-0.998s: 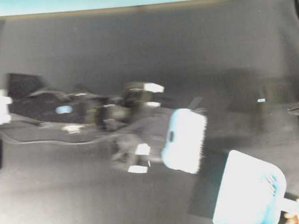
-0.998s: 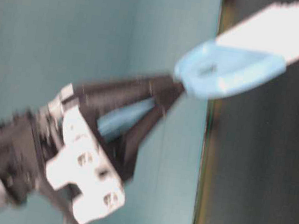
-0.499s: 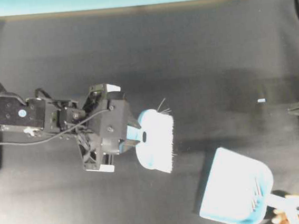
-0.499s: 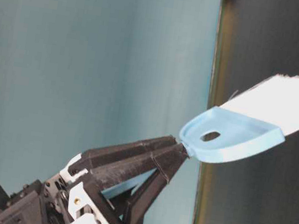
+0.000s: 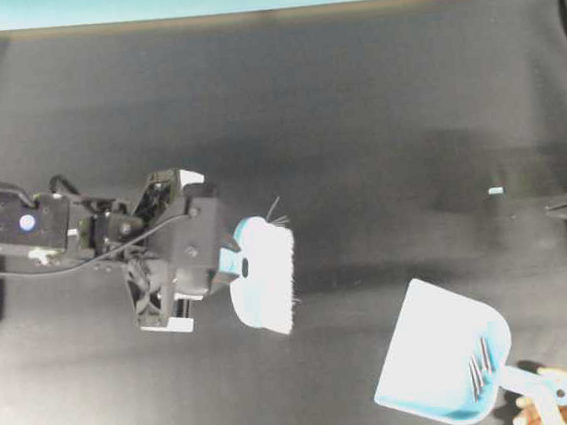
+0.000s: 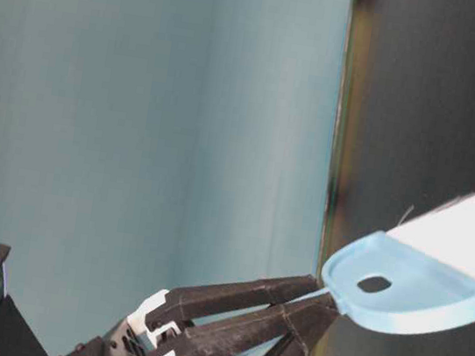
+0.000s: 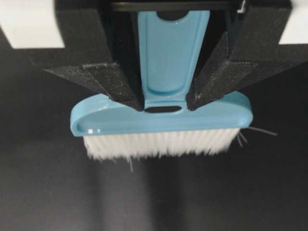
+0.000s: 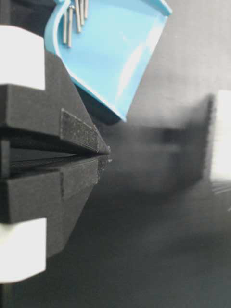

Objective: Hold the dustpan with a person, while the left arm uses a hand brush to gather the screws into the dustpan.
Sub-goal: 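Pull the brush back with the left gripper and set it down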

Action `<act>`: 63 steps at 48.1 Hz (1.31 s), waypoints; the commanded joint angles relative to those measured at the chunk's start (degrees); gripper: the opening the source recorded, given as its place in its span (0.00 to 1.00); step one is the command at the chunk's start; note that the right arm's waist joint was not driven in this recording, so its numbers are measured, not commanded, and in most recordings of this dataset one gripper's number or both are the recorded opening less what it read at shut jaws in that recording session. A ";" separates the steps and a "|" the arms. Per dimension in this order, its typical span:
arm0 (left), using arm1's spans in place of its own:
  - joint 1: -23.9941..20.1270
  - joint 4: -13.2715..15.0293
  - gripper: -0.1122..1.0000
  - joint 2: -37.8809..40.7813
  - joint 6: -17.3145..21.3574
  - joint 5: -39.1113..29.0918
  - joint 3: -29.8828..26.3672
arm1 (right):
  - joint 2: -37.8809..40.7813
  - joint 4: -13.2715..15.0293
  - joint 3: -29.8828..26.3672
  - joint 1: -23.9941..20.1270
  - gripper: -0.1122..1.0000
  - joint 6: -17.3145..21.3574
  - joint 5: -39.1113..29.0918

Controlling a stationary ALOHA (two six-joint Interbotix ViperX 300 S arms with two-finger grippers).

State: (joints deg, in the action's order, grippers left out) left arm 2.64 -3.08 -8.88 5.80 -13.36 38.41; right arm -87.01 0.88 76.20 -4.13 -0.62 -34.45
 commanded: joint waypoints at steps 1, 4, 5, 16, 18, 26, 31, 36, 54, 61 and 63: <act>1.14 -0.18 0.40 -0.26 0.53 3.34 0.18 | 0.26 0.18 -0.88 0.00 0.09 -0.18 0.26; 1.58 -0.18 0.40 0.18 0.53 3.87 0.26 | 0.26 0.18 -0.88 0.00 0.09 -0.18 0.26; 1.67 -0.18 0.40 0.26 0.53 3.87 0.26 | 0.26 0.18 -0.88 0.00 0.09 -0.18 0.26; 2.55 -0.18 0.40 0.44 0.09 7.29 0.79 | 0.26 0.09 -0.88 0.00 0.09 -0.18 0.26; 2.46 -0.18 0.40 0.70 0.09 8.70 1.14 | 0.26 0.18 -0.88 0.00 0.09 -0.18 0.26; 2.64 -0.18 0.39 2.11 -0.09 10.28 2.02 | 0.26 0.18 -0.88 0.00 0.09 -0.18 0.35; 2.64 -0.18 0.39 3.16 -0.18 10.28 2.29 | 0.26 0.18 -0.79 0.00 0.09 -0.18 0.26; 2.64 -0.18 0.39 4.13 -0.26 10.28 2.55 | 0.26 0.18 -0.88 0.00 0.09 -0.18 0.26; 2.64 -0.18 0.83 3.25 -0.18 10.28 4.48 | 0.26 0.18 -0.88 0.00 0.09 -0.18 0.26; 2.02 -0.18 0.82 -0.79 -0.18 10.28 5.36 | 0.26 0.18 -0.88 0.00 0.09 -0.18 0.26; 1.58 -0.18 0.82 -2.55 -0.18 10.46 5.98 | 0.26 0.18 -0.88 0.00 0.09 -0.18 0.26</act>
State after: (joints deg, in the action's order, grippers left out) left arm 5.10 -3.16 -7.56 5.63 -3.43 44.03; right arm -87.10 0.88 76.20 -4.13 -0.62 -34.45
